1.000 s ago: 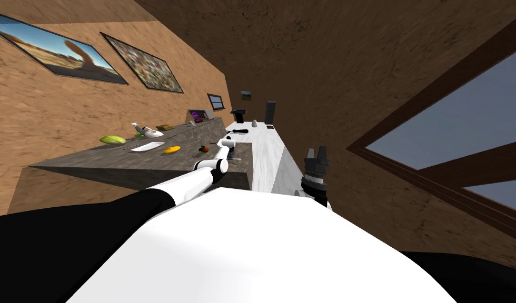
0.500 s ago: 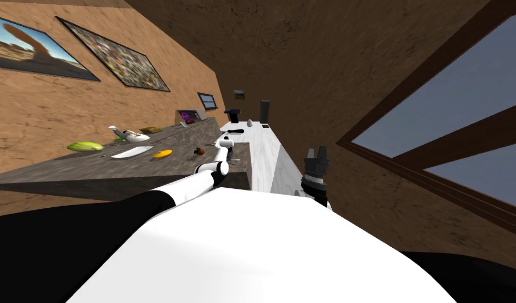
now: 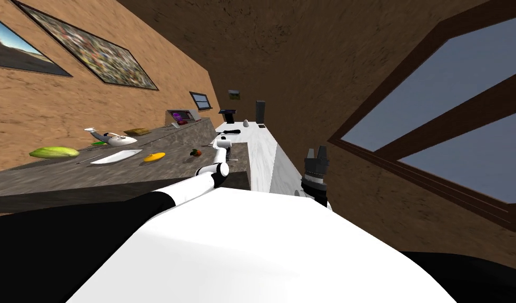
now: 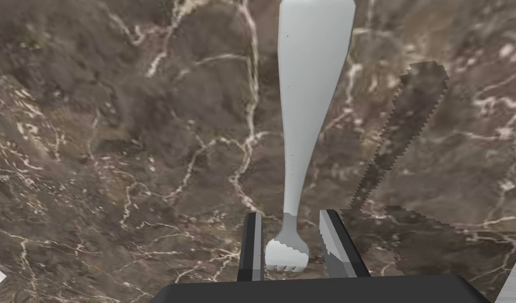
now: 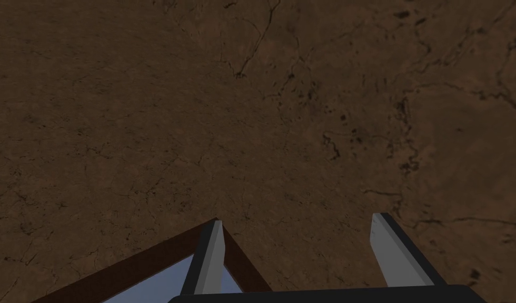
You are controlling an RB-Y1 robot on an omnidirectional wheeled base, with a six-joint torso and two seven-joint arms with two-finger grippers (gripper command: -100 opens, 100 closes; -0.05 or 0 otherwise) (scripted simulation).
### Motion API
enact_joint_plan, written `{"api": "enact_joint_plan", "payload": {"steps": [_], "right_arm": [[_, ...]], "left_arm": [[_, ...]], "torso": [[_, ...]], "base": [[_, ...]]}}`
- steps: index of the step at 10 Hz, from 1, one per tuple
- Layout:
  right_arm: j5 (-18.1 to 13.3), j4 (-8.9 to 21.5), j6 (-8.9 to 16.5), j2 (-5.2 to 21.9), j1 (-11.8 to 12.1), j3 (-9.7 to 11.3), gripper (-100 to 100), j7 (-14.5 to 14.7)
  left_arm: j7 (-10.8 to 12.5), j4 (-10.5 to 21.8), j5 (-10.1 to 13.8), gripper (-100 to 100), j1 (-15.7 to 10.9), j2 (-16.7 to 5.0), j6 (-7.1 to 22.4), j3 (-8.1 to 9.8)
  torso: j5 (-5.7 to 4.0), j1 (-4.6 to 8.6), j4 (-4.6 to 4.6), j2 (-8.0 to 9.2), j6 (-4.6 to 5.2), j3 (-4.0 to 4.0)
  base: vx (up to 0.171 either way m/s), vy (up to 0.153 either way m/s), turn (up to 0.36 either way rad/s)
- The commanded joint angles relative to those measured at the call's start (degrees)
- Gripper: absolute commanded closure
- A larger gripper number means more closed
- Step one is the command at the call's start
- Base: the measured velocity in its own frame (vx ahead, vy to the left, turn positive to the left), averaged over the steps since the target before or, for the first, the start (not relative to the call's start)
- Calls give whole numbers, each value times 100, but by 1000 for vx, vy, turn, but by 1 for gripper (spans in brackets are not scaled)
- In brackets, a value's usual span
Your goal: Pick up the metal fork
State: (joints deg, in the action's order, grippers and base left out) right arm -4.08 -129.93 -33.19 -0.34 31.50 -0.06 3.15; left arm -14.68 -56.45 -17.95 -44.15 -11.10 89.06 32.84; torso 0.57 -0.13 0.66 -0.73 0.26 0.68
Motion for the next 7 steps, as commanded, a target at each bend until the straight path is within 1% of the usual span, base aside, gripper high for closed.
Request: {"api": "enact_joint_plan", "payload": {"steps": [1,2,3,4,5,7], "right_arm": [[0,0,0,0,0,0,0,0],[0,0,0,1,-2,0,0,0],[0,0,0,1,-2,0,0,0],[0,0,0,0,0,0,0,0],[0,0,0,1,-2,0,0,0],[0,0,0,0,0,0,0,0]], "left_arm": [[47,-286,-286,100,187,126,262,286],[47,-432,-310,100,187,126,262,354],[47,-582,-310,100,187,126,262,354],[91,-738,-570,100,377,257,527,630],[91,-832,-617,100,377,257,527,700],[91,-1090,-617,100,377,257,527,700]], "torso": [[0,0,0,0,0,0],[9,-20,4,16,1,-5],[8,-26,-2,22,2,-11],[2,-15,-4,12,-4,-8],[10,-25,2,24,1,-10],[2,-14,-3,8,-9,-6]], "base": [[-51,62,-208],[-69,76,-290],[-27,32,-110],[-67,65,-298],[-65,70,-289],[-1,5,4]]}}
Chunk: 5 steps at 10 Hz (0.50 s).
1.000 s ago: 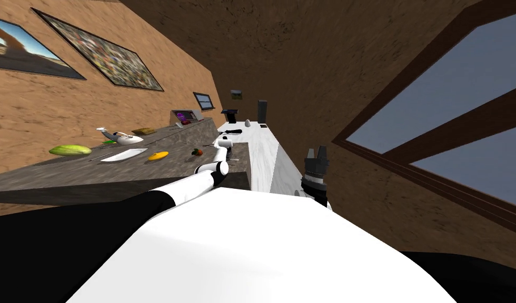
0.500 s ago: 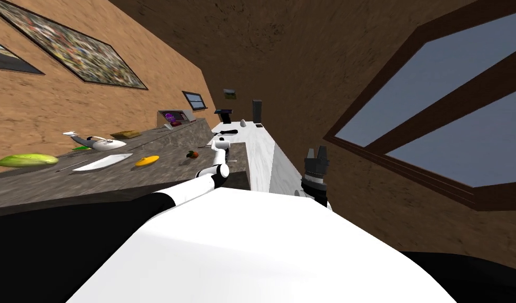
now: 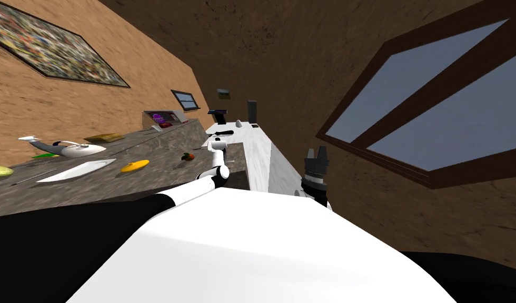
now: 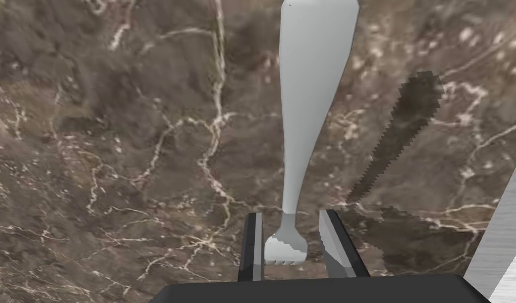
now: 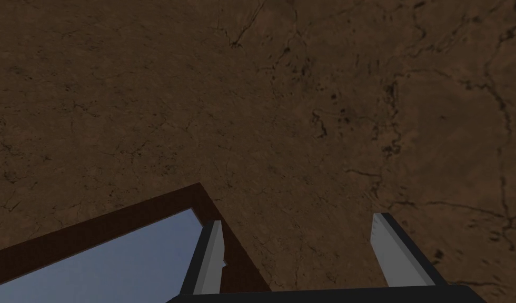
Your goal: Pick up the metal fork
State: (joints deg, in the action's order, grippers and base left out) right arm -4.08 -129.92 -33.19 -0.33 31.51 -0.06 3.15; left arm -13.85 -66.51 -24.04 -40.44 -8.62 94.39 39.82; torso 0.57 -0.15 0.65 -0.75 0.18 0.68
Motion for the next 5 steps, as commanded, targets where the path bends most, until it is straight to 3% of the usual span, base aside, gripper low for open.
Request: {"api": "enact_joint_plan", "payload": {"steps": [1,2,5], "right_arm": [[0,0,0,0,0,0,0,0],[0,0,0,1,-2,0,0,0],[0,0,0,0,0,0,0,0]], "left_arm": [[51,-286,-286,100,196,140,258,286],[51,-415,-315,100,196,140,258,349],[49,-541,-312,100,186,134,266,344]], "torso": [[0,0,0,0,0,0],[9,-16,3,19,9,-7],[2,-7,0,4,-3,-2]], "base": [[-61,53,-309],[-60,66,-275],[-7,12,9]]}}
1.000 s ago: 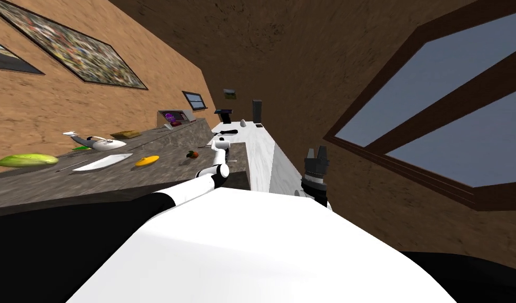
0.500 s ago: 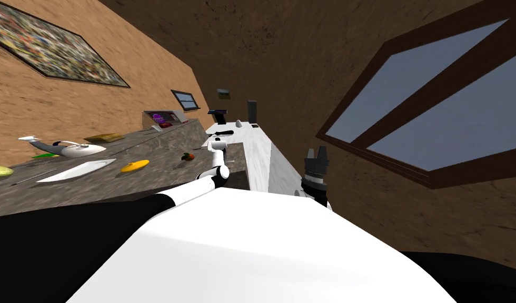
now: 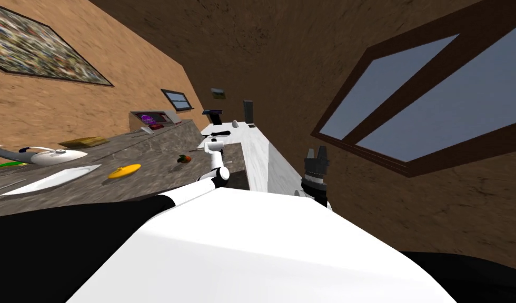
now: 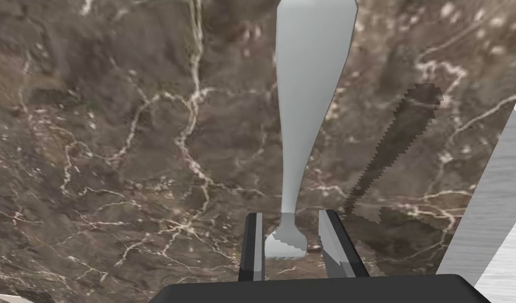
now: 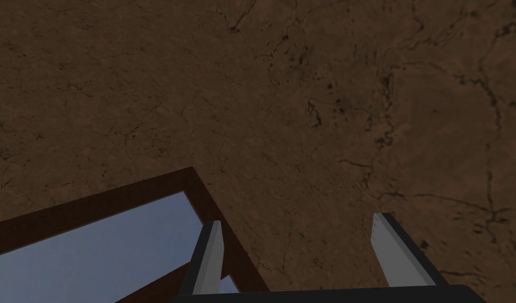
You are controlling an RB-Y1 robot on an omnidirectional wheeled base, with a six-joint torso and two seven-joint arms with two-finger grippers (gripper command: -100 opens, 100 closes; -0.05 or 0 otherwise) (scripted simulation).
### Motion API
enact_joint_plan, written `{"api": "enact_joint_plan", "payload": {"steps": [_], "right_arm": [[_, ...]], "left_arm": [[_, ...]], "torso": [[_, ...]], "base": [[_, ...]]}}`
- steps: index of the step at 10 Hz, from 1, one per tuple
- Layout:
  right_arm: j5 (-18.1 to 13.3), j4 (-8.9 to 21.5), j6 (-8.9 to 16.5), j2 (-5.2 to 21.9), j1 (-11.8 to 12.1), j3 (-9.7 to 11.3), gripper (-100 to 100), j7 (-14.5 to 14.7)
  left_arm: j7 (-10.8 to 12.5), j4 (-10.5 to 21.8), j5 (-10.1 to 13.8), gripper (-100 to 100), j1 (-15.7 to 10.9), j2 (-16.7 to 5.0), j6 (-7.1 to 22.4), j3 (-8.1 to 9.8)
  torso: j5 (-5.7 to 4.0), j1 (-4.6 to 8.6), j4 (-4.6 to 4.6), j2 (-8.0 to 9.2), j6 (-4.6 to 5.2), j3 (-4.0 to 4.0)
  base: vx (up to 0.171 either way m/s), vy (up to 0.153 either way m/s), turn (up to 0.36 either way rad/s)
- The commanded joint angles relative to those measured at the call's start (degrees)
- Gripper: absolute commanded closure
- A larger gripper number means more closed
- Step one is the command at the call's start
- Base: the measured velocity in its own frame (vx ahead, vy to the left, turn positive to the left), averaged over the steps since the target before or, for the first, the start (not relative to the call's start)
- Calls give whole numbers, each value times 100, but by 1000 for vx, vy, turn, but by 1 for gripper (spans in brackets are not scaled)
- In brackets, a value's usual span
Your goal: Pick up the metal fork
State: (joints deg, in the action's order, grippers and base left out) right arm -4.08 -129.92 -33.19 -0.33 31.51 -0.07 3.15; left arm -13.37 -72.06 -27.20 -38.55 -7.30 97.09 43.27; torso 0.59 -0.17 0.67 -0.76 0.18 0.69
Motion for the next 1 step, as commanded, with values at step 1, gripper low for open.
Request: {"api": "enact_joint_plan", "payload": {"steps": [1], "right_arm": [[0,0,0,0,0,0,0,0]], "left_arm": [[0,0,0,0,0,0,0,0]], "torso": [[0,0,0,0,0,0]], "base": [[0,0,0]]}}
